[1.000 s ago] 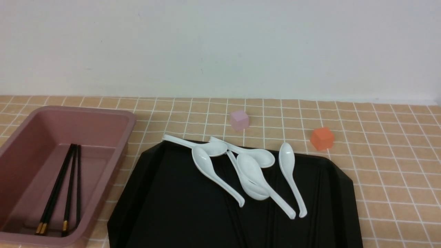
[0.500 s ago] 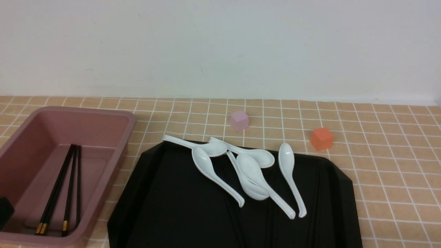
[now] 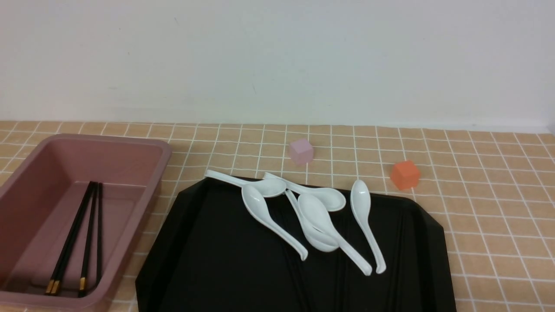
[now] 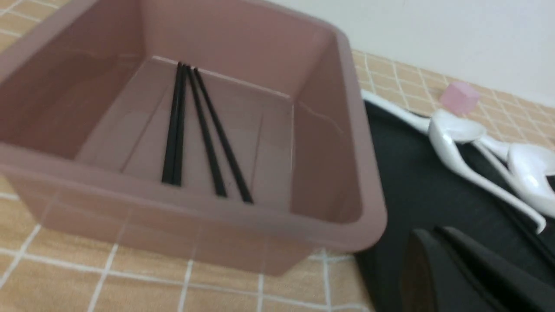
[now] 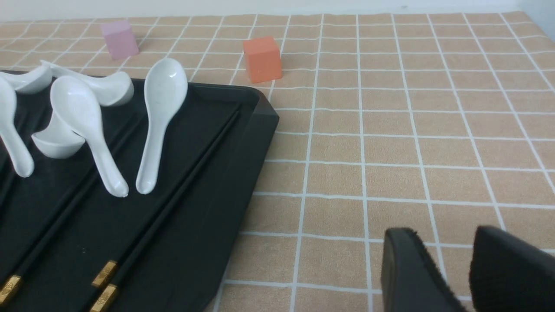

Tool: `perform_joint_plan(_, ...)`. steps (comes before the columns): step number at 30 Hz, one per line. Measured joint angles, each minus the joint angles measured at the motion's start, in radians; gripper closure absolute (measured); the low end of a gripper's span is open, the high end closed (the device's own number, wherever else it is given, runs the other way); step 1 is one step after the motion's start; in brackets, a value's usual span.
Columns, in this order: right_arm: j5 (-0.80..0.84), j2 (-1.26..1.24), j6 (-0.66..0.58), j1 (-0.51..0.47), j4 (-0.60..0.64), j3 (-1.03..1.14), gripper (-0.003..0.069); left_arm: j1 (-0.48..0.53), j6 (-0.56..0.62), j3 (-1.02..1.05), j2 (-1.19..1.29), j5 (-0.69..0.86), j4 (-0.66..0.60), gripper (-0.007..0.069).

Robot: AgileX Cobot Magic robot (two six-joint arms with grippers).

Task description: On brown tablecloth take chopsticks from black tray and put them in box.

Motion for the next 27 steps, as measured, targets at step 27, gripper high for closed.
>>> perform_joint_plan(27,0.0,0.0,0.0,0.0,0.0,0.0,0.0419,0.022,0.015,0.012,-0.015,0.083,0.013,0.062)
